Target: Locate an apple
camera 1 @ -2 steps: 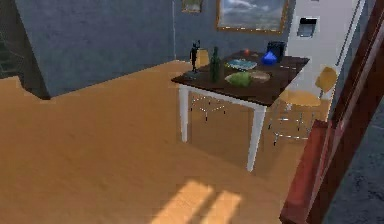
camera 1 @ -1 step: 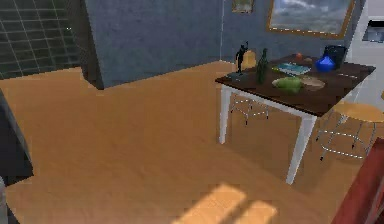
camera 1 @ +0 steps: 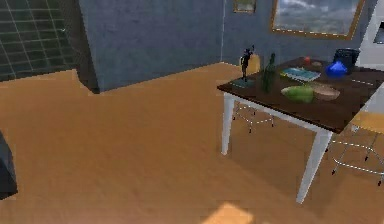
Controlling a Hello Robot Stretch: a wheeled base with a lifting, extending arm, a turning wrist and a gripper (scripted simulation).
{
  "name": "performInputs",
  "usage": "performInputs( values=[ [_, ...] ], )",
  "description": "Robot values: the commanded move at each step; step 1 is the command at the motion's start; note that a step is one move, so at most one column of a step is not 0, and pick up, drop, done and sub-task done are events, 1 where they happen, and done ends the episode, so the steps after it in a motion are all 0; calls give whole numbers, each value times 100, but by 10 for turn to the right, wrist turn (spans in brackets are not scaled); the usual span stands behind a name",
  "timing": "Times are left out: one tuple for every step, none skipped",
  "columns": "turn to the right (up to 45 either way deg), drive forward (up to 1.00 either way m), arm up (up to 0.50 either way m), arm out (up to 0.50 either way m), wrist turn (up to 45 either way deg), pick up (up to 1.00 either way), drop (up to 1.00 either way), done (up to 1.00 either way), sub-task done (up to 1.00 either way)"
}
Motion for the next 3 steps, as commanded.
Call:
performInputs(
  values=[
    [-90, 0, 0, 0, 0, 0, 0, 0, 0],
    [0, 100, 0, 0, 0, 0, 0, 0, 0],
    [-30, 0, 0, 0, 0, 0, 0, 0, 0]
  ],
)
